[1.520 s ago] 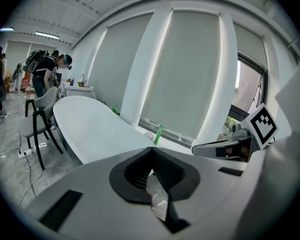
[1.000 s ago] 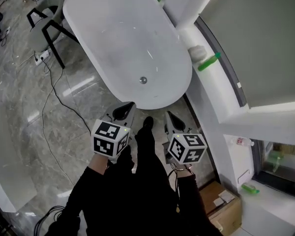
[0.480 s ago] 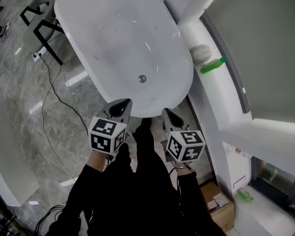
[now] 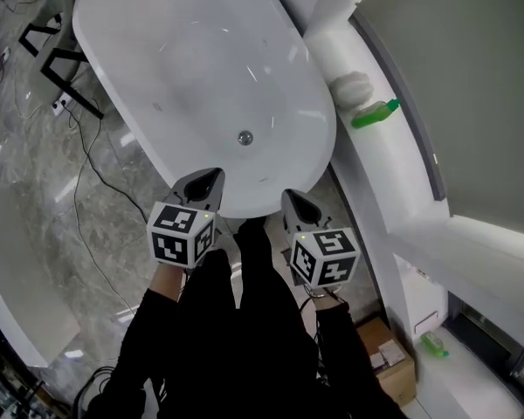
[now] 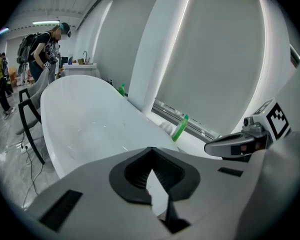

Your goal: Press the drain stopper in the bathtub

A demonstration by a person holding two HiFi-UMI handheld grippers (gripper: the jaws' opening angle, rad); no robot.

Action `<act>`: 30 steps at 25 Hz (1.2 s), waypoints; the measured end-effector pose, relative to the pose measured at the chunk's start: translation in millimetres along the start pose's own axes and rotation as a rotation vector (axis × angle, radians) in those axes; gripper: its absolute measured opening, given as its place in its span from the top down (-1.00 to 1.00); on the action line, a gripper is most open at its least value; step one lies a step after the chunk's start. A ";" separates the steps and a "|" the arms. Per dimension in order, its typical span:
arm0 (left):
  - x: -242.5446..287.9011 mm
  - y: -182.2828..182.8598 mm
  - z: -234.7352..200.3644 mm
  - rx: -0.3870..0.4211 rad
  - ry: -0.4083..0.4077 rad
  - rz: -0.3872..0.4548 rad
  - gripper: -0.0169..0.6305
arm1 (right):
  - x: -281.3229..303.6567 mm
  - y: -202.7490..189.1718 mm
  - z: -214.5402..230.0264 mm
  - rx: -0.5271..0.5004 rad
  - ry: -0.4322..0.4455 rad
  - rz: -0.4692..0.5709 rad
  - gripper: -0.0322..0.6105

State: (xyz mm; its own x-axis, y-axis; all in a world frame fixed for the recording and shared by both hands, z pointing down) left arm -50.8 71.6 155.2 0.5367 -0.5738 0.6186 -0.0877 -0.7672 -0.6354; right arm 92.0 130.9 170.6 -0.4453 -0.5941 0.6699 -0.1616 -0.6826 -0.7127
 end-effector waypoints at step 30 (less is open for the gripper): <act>186.8 -39.0 -96.9 -0.001 -0.064 -0.236 0.93 | 186.9 -53.1 40.9 0.116 -0.004 -0.154 0.89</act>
State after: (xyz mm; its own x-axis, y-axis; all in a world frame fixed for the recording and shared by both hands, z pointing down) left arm -28.4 -33.5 340.3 0.5945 -0.3594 0.7193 0.0451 -0.8782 -0.4761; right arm 53.4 38.7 342.1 -0.4194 -0.4806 0.7701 -0.1243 -0.8099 -0.5732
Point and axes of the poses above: the fingertips, and each gripper's own axes: x forward along the fingers, z to its right, y out of its top, the point moved 2 cm from there along -x, backward along the fingers, and after that the axes turned 14 degrees about -x, right-handed, at the moved point
